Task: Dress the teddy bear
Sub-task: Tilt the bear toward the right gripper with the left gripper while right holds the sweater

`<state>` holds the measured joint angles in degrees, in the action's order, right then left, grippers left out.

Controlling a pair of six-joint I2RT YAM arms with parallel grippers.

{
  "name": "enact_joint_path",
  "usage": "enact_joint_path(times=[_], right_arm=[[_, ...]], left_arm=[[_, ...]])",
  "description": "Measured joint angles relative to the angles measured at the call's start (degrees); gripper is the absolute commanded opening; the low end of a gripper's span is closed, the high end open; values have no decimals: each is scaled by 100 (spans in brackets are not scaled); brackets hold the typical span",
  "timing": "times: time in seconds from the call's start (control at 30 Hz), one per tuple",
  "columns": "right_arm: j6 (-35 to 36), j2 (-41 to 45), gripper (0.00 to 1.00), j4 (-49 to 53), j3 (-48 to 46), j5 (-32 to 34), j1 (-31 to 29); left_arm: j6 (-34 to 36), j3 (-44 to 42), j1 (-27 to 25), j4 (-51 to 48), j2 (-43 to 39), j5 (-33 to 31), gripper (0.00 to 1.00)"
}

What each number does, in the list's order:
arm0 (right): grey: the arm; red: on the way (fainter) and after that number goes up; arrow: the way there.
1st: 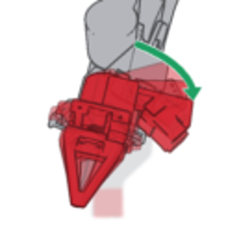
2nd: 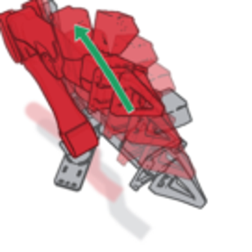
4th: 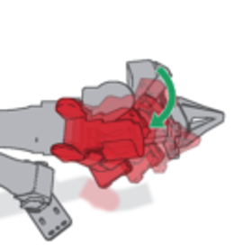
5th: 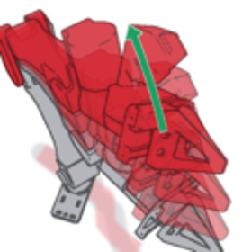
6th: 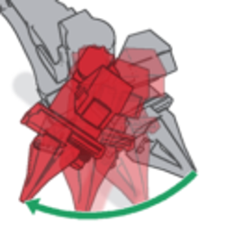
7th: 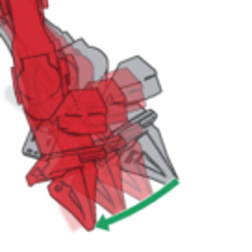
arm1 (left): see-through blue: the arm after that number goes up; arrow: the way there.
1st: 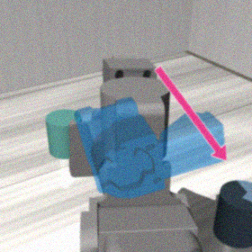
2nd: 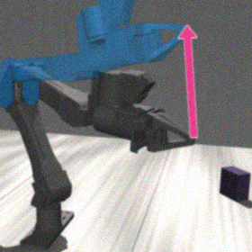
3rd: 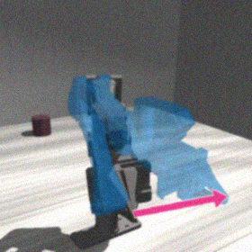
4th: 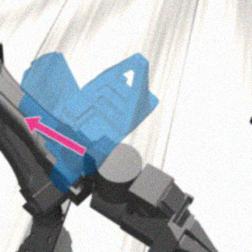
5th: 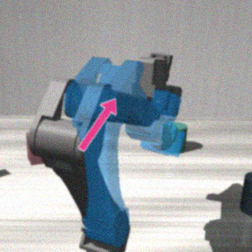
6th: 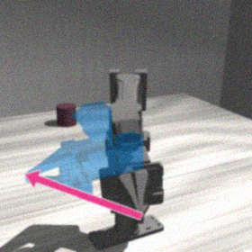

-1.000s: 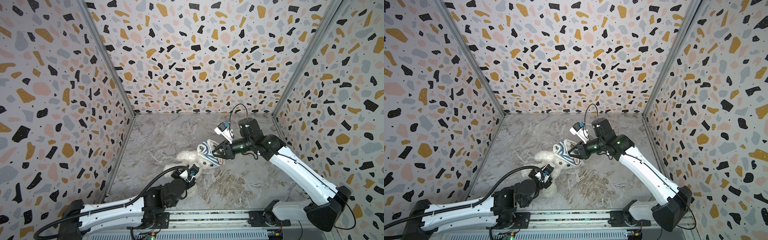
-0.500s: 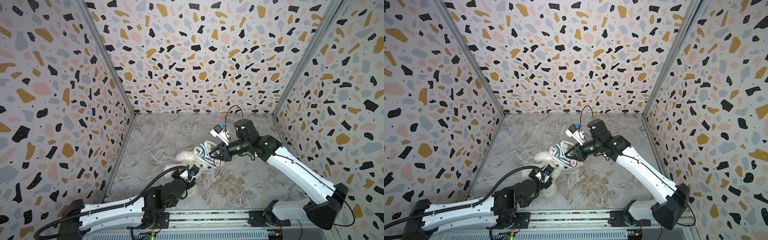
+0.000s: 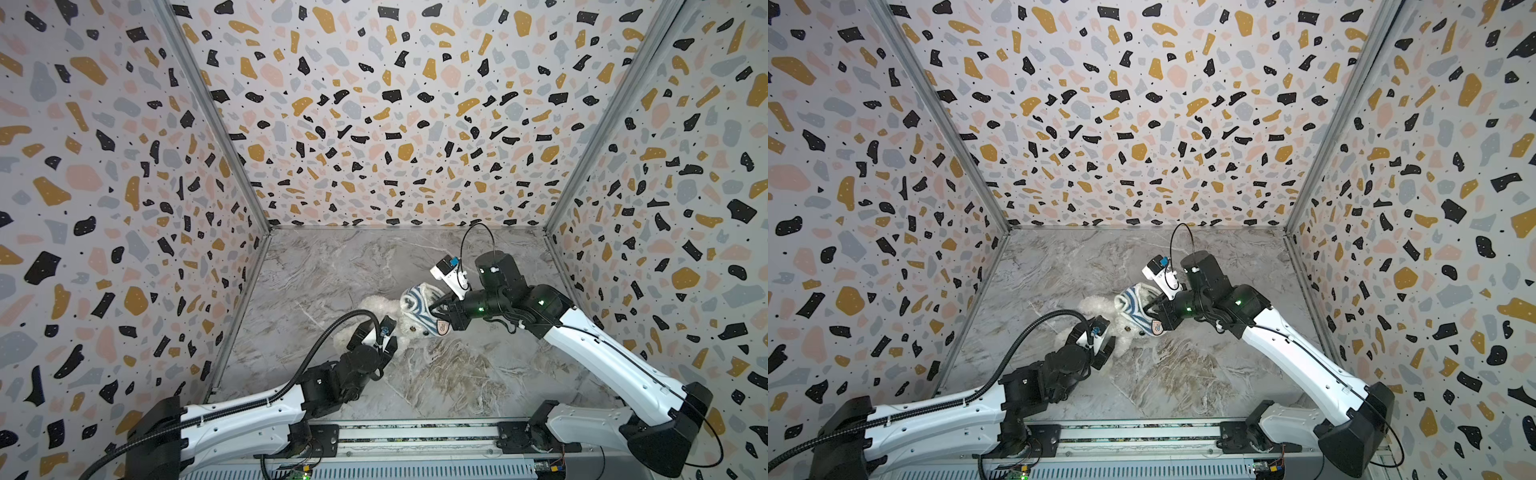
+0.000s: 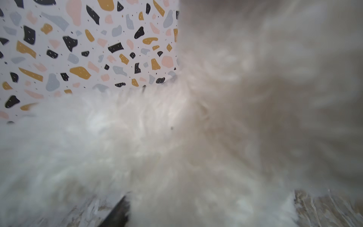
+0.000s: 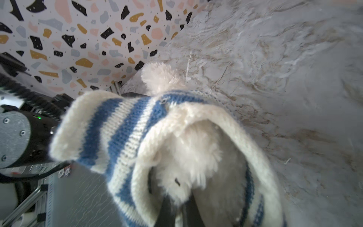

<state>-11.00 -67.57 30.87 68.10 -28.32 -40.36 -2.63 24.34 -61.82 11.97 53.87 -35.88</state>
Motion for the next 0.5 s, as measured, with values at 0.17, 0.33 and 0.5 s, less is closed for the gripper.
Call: enact_joint_path(times=[0.17,0.33,0.5], right_arm=[[-302,407,0,-807,-901,291,555],[-426,400,0,-1329,-1351,667,726],[-470,686,0,-1917,-1766,833,717]], left_arm=[[-798,4,278,0,581,870,92],[-1652,15,343,-190,586,1762,88],[-2710,87,487,-173,140,2529,62]])
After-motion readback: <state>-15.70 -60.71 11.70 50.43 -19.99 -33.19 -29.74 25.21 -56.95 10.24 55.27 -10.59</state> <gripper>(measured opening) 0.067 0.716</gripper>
